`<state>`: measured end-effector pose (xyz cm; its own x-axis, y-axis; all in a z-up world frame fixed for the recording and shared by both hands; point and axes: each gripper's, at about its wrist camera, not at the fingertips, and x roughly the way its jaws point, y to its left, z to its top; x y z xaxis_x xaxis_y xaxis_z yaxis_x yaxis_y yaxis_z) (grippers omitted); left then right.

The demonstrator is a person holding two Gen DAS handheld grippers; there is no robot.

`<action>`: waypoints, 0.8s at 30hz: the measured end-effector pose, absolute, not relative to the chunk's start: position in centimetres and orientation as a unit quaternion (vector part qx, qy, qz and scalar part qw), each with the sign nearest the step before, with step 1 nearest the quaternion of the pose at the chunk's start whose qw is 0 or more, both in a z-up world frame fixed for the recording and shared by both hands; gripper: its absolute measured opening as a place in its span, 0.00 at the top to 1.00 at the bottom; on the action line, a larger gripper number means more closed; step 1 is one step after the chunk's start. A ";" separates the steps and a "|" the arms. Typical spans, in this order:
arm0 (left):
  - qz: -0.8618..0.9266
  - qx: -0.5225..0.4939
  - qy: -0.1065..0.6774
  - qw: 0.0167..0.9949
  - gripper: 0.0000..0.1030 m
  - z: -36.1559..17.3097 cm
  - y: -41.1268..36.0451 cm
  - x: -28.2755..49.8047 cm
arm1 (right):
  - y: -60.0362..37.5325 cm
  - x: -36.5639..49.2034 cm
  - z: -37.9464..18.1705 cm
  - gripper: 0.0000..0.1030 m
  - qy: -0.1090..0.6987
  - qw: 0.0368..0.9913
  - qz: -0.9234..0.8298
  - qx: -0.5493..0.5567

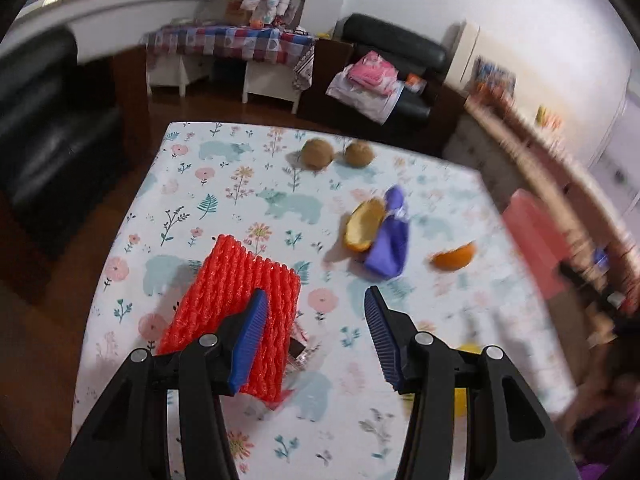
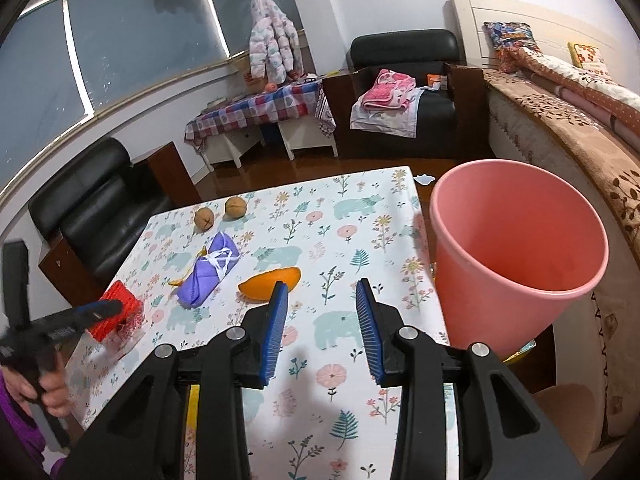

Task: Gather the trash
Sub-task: 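Grasp the red mesh net with the left tool while the right tool grasps the purple cloth bundle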

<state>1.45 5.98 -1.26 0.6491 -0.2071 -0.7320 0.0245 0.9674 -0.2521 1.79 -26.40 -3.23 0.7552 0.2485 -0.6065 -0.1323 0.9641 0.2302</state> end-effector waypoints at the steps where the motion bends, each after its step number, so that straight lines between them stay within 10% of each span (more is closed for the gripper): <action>1: -0.070 -0.123 0.407 0.903 0.52 -0.7 6.6 1.2 | -26.2 1.9 -3.3 0.65 0.337 0.932 0.105 0.087; 18: -0.016 -0.060 0.422 0.905 0.52 -2.6 8.8 0.3 | -21.7 2.8 -3.6 0.65 0.359 0.919 0.156 0.048; 24: -0.009 -0.056 0.419 0.906 0.68 -2.9 9.1 -0.1 | -18.4 3.7 -3.7 0.65 0.375 0.905 0.198 0.032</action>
<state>-0.13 9.15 -2.93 0.6494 -0.0634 -0.7578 -0.0301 0.9936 -0.1090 3.68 -18.39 -3.74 0.6404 0.3830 -0.6657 -0.3357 0.9192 0.2058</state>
